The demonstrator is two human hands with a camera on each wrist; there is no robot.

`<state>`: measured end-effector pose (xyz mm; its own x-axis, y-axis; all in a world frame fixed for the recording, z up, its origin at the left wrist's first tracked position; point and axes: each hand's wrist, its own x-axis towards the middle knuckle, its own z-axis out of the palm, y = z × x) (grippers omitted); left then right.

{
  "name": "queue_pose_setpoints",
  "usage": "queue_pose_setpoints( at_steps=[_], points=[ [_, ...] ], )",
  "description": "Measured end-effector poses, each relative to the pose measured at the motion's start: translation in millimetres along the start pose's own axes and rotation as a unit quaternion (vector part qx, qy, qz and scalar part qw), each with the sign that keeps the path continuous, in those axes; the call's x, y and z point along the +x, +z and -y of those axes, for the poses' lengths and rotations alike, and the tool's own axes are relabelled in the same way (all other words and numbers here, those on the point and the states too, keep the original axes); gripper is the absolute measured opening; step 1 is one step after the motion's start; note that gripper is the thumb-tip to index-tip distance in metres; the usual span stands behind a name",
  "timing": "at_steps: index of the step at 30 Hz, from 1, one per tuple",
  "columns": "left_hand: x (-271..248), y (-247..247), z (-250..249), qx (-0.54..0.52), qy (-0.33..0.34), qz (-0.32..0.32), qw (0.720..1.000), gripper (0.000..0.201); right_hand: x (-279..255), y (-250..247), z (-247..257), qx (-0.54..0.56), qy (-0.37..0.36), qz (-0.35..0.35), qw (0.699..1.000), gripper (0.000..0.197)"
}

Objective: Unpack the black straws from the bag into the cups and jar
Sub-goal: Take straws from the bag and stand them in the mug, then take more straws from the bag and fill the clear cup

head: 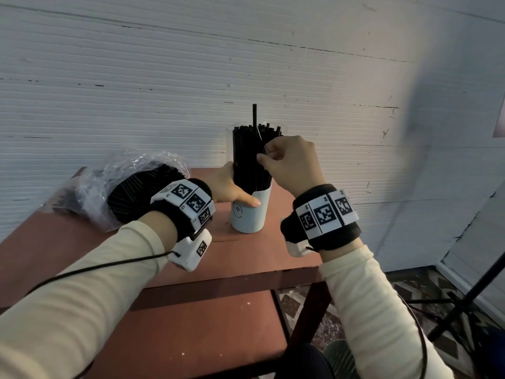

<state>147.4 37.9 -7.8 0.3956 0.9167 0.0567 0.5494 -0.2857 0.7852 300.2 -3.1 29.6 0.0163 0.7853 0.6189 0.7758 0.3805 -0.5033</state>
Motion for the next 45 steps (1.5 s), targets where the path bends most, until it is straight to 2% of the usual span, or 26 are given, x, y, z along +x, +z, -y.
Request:
queue_pose_setpoints(
  at_steps=[2, 4, 6, 8, 14, 15, 18, 19, 23, 27, 31, 33, 36, 41, 42, 44, 45],
  points=[
    [1, -6, 1, 0.013, -0.005, 0.031, 0.999, 0.065, -2, 2, -1, 0.028, 0.008, -0.007, 1.0, 0.007],
    [1, -11, 2, 0.009, -0.003, 0.048, 0.999, 0.052, -5, 3, -2, 0.065, 0.016, -0.017, 0.998, 0.007],
    [0, -14, 4, 0.001, 0.001, 0.037, 0.999, 0.045, -8, 3, -3, 0.101, 0.018, -0.034, 0.994, 0.006],
    [2, -14, 8, -0.005, 0.019, 0.009, 1.0, 0.049, -9, 2, -3, 0.123, 0.006, -0.046, 0.991, 0.004],
    [6, -11, 10, -0.014, 0.016, -0.014, 1.0, 0.039, 0, 6, -3, 0.075, -0.001, -0.051, 0.996, 0.008],
    [5, -11, 8, -0.011, 0.013, -0.016, 1.0, 0.042, 2, 7, -3, 0.074, 0.002, -0.053, 0.996, 0.01],
    [12, -9, 16, 0.004, -0.009, -0.047, 0.999, 0.08, 6, 9, -5, 0.057, -0.003, -0.044, 0.997, 0.007],
    [15, -9, 19, 0.007, -0.011, -0.05, 0.999, 0.082, 7, 9, -6, 0.046, -0.001, -0.039, 0.998, 0.006],
    [11, -8, 10, 0.034, -0.007, -0.05, 0.998, 0.071, 9, 7, -12, 0.021, 0.006, -0.028, 0.999, 0.005],
    [9, -9, 6, 0.03, -0.01, -0.036, 0.999, 0.045, 7, 7, -14, 0.021, 0.002, -0.025, 0.999, 0.007],
    [8, -7, 7, 0.019, 0.0, -0.038, 0.999, 0.04, 1, 4, -17, 0.029, 0.005, -0.033, 0.999, 0.007],
    [8, -7, 6, 0.019, 0.001, -0.034, 0.999, 0.045, -5, 2, -15, 0.058, 0.002, -0.057, 0.997, 0.004],
    [10, -6, 8, 0.014, -0.005, -0.036, 0.999, 0.052, -9, 2, -5, 0.086, -0.001, -0.049, 0.995, 0.004],
    [15, -5, 16, 0.018, -0.018, -0.057, 0.998, 0.077, 1, 6, 2, 0.024, -0.015, -0.026, 0.999, 0.009],
    [11, -6, 13, 0.021, -0.023, -0.052, 0.998, 0.07, 2, 7, 1, 0.006, -0.009, -0.012, 1.0, 0.01],
    [5, -6, 7, 0.019, -0.027, -0.042, 0.999, 0.039, 2, 9, -3, -0.015, 0.011, 0.015, 1.0, 0.012],
    [5, -6, 7, 0.021, -0.023, -0.039, 0.999, 0.031, 1, 10, -5, -0.016, 0.023, 0.024, 0.999, 0.013]
  ],
)
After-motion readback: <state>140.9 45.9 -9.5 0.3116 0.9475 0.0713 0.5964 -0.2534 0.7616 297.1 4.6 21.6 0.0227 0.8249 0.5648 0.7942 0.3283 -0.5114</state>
